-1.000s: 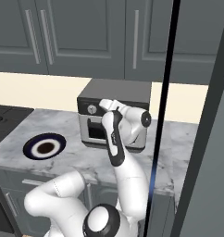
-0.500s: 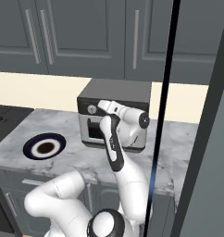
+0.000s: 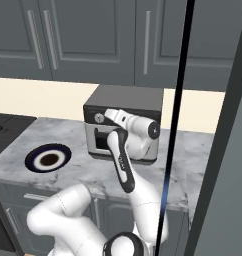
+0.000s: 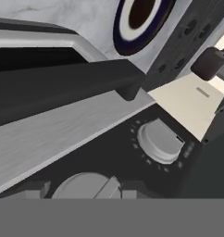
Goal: Pull the toaster oven rack outwards. Pick up the baguette from the plate and place it on the toaster oven rack. Close the toaster oven door fully and set the temperature to the lowest setting.
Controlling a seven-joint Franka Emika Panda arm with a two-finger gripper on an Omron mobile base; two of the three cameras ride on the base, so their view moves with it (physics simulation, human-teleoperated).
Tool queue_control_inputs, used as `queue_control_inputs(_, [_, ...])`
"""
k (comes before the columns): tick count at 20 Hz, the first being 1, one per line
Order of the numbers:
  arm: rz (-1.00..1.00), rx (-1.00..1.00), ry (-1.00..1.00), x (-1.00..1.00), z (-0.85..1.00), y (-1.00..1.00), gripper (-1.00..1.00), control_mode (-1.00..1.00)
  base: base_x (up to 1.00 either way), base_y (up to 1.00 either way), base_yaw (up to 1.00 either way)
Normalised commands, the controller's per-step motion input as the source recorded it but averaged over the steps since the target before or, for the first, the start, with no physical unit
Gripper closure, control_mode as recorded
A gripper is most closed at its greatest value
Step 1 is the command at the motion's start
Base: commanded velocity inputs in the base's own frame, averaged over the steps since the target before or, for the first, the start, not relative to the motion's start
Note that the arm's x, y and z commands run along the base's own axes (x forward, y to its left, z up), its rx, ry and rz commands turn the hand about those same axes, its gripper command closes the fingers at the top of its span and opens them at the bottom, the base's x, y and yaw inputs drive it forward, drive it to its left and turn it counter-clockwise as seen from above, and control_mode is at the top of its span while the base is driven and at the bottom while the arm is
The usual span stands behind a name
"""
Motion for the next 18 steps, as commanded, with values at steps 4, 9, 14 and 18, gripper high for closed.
queue_control_inputs(4, [0.01, -1.00, -0.11, 0.38, -0.10, 0.30, 1.00, -1.00, 0.00, 0.00, 0.00])
queue_control_inputs(9, [0.05, -1.00, 0.46, 0.64, -0.09, 0.45, 1.00, -1.00, 0.00, 0.00, 0.00])
queue_control_inputs(14, [0.02, -1.00, 0.69, 0.70, -0.05, 0.54, 1.00, -1.00, 0.00, 0.00, 0.00])
queue_control_inputs(18, [0.00, -1.00, 0.72, 0.58, 0.00, 0.53, 1.00, -1.00, 0.00, 0.00, 0.00])
